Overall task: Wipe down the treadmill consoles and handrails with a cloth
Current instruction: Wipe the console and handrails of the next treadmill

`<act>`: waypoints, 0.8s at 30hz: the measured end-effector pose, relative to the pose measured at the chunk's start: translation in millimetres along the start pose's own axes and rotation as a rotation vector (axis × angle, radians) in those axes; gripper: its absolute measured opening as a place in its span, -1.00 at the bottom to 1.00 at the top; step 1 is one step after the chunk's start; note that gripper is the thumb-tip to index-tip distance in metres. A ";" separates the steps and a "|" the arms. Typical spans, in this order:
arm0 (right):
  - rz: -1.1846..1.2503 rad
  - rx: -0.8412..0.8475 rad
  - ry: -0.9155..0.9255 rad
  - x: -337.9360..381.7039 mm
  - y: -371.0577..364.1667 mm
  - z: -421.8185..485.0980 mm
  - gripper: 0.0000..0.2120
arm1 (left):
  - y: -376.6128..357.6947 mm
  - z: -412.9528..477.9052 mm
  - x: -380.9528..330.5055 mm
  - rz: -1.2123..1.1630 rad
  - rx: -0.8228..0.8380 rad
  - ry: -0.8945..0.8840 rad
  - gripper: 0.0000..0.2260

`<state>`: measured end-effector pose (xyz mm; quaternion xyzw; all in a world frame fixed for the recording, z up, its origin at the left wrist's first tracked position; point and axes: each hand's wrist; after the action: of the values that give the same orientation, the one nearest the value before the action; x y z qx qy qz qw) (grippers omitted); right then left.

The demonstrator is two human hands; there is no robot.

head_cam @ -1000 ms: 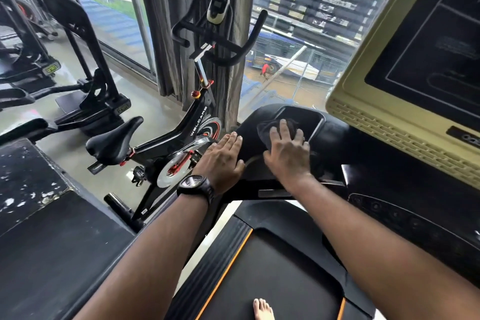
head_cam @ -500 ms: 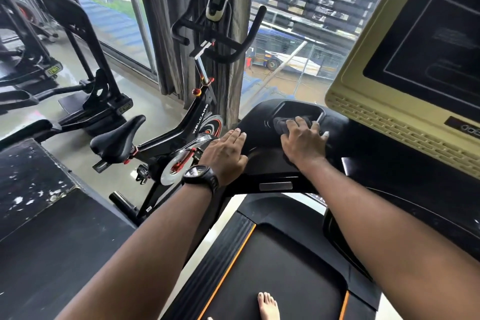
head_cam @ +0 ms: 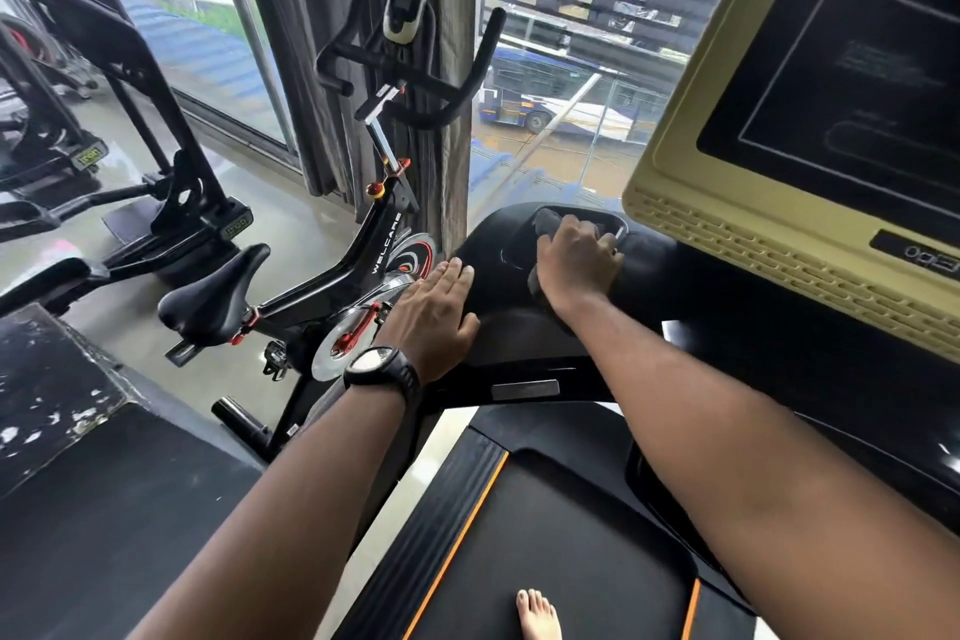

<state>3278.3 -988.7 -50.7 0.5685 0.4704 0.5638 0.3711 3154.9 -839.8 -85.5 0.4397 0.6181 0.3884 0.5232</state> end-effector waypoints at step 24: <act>0.066 0.627 0.109 13.7 29.6 24.4 -0.74 | 2.5 6.3 -3.6 0.007 0.012 0.003 -0.30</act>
<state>3304.8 -981.3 -20.7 0.6389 0.6219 0.4327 0.1334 3161.7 -842.3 -82.9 0.4445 0.6197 0.3873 0.5181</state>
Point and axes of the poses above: each hand's wrist, its own z-axis towards the middle knuckle, its own y-axis out of the back of the hand, x = y × z, and after that the axes turned 11 degrees about x, right-handed
